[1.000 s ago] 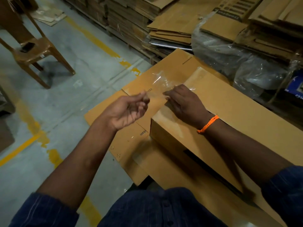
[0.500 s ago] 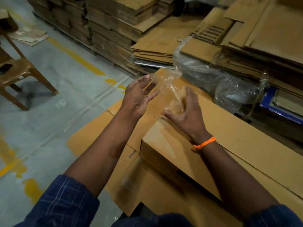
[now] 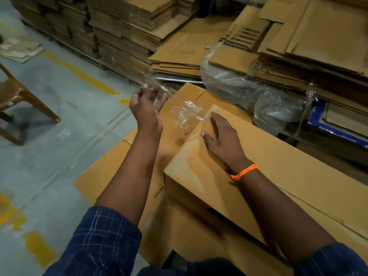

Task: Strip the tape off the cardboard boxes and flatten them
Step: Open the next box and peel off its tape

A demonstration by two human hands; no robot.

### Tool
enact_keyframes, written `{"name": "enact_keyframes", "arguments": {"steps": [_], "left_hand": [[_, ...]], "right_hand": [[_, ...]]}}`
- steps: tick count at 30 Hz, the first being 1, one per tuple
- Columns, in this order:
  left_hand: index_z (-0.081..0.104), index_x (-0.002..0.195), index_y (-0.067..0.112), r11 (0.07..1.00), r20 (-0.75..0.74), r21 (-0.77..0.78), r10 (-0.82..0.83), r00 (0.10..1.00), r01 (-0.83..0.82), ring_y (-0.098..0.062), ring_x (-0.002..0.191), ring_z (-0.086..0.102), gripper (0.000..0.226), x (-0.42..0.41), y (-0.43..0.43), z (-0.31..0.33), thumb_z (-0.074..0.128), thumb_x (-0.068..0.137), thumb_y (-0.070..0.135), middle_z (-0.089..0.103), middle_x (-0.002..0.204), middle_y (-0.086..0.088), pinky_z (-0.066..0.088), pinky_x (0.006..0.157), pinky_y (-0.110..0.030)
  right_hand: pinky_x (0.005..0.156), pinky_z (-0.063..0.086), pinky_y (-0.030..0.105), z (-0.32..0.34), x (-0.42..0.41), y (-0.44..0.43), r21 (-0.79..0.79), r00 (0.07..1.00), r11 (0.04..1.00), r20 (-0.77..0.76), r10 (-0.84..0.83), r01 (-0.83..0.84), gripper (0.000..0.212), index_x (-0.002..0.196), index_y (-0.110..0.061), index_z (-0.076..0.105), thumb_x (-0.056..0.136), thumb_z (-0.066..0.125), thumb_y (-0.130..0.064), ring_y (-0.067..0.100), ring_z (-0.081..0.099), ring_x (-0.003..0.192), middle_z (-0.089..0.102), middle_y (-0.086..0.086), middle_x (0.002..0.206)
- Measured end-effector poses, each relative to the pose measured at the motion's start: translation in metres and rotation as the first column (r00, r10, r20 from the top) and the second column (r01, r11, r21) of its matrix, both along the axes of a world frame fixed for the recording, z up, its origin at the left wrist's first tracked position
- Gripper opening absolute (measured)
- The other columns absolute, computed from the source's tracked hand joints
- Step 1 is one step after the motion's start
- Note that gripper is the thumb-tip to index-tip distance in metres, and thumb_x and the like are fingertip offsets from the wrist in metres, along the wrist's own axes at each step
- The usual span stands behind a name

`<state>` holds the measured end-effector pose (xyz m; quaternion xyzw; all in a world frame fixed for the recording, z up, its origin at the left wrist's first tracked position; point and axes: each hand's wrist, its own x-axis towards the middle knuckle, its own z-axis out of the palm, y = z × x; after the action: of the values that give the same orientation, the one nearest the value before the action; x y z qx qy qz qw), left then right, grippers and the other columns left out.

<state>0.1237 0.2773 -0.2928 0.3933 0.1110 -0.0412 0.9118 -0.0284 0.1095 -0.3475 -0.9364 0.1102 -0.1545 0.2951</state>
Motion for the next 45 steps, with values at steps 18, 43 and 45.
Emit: {"name": "enact_keyframes", "arguments": {"steps": [18,43,45], "left_hand": [[-0.022,0.156,0.04,0.273,-0.006,0.918,-0.716,0.698,0.288,-0.026,0.142,0.04,0.141,-0.068,-0.046,-0.065,0.087,0.068,0.057,0.019,0.161,-0.001,0.047,0.108,-0.05],[0.032,0.156,0.038,-0.059,0.005,0.993,-0.853,0.522,-0.106,-0.021,0.15,0.025,0.065,-0.079,-0.039,-0.061,0.049,0.097,0.062,0.015,0.169,0.006,0.037,0.115,-0.043],[0.037,0.152,0.029,0.052,0.091,0.995,-0.828,0.553,-0.085,-0.018,0.15,0.026,0.072,-0.076,-0.039,-0.056,0.059,0.092,0.063,0.015,0.168,0.005,0.039,0.115,-0.044]], "right_hand": [[0.045,0.045,0.025,0.035,0.098,-0.097,0.501,0.994,0.859,-0.083,-0.071,0.103,0.018,0.083,-0.01,0.06,0.101,0.057,-0.014,0.019,0.056,0.045,0.063,0.009,0.061],[0.059,0.059,0.034,0.037,0.094,-0.09,0.906,0.889,0.354,-0.049,-0.455,0.231,0.011,0.11,-0.013,0.058,0.103,0.05,-0.016,0.02,0.066,0.07,0.063,0.009,0.086],[0.061,0.056,0.029,0.053,0.081,-0.087,0.769,0.927,0.616,0.087,-0.366,0.171,0.023,0.121,-0.016,0.061,0.1,0.055,-0.011,0.011,0.063,0.075,0.061,0.005,0.097]]}}
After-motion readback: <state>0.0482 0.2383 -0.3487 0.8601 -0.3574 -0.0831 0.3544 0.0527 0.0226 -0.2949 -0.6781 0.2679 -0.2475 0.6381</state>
